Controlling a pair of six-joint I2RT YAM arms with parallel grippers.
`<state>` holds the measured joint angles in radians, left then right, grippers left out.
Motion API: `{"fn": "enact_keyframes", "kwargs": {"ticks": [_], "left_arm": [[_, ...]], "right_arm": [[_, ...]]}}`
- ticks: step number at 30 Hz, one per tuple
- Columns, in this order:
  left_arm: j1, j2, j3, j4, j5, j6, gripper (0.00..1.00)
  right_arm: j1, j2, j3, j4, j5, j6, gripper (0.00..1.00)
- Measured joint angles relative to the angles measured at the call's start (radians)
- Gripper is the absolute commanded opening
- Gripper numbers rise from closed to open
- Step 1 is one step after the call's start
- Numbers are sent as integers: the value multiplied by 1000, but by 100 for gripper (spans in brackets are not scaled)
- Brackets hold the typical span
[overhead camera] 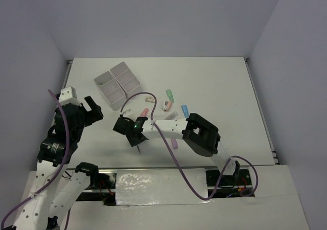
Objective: Sort the stationery into containers
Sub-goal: Pick up the pen from the center of the board.
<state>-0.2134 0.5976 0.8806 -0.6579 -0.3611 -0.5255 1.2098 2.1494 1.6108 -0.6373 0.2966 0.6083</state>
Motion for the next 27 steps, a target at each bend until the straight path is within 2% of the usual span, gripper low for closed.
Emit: {"fn": "enact_keyframes", "kwargs": {"ticks": [1, 5, 8, 9, 10, 14, 17, 23, 27], "left_arm": [[0, 0, 0, 0, 0, 0, 99], [0, 0, -3, 0, 0, 1, 99], [0, 0, -4, 0, 1, 1, 99], [0, 0, -4, 0, 2, 2, 99], [0, 1, -4, 0, 4, 2, 99], [0, 16, -4, 8, 58, -4, 99], [0, 31, -53, 69, 178, -34, 99], [0, 21, -363, 332, 505, -191, 99], [-9, -9, -497, 536, 655, -332, 99]], "right_arm": [[0, 0, -2, 1, -2, -2, 31], [0, -22, -40, 21, -2, -7, 23], [0, -52, -92, 51, -13, -15, 13], [0, -66, -116, 65, -18, -18, 5], [1, -83, -142, 80, -22, -21, 2], [3, -195, -294, 104, -57, -26, 1], [5, -309, -426, 94, -76, -30, 1], [-28, -540, -508, 90, -72, -42, 1], [-70, -663, -513, 108, -49, -42, 1]]}}
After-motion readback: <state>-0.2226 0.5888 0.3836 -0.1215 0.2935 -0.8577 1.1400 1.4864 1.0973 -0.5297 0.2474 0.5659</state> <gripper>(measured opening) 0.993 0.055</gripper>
